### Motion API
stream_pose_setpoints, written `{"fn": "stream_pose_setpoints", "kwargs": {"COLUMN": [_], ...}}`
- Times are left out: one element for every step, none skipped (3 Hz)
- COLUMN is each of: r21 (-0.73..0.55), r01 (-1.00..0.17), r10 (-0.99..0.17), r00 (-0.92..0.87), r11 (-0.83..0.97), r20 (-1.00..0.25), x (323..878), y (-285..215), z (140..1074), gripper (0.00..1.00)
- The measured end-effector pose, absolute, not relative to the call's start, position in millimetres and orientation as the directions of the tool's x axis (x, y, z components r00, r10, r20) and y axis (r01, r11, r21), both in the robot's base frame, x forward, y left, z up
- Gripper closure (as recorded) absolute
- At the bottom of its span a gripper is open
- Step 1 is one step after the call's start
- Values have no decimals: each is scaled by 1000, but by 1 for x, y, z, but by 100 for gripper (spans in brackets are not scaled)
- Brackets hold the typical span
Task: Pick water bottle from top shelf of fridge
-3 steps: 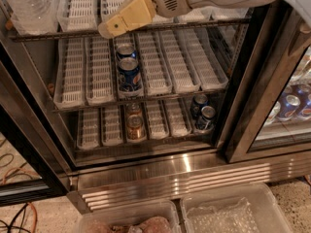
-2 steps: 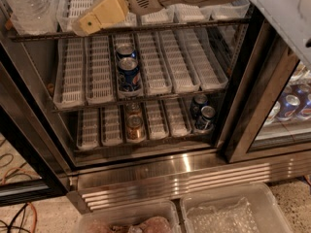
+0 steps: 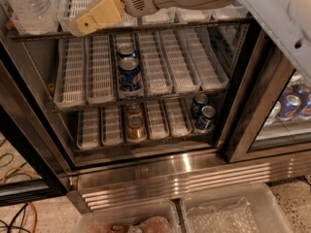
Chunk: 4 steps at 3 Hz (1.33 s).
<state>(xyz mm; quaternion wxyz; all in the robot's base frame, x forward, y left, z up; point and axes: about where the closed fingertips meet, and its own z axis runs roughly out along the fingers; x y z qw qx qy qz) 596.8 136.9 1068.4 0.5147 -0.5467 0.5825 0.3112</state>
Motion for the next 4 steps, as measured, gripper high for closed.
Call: {"fn": "stream_pose_setpoints", "kwargs": {"r21": [-207, -237, -255, -255], "r01": [-965, -956, -938, -938], "r10": [-301, -327, -368, -368], "r00": [152, 171, 157, 157], "r11": [160, 172, 235, 235], "r20": [-941, -929, -917, -917], "x": [599, 594, 577, 577], "y": [160, 177, 192, 192], "z": [1062, 1063, 1070, 1070], "gripper": [0, 0, 0, 0]}}
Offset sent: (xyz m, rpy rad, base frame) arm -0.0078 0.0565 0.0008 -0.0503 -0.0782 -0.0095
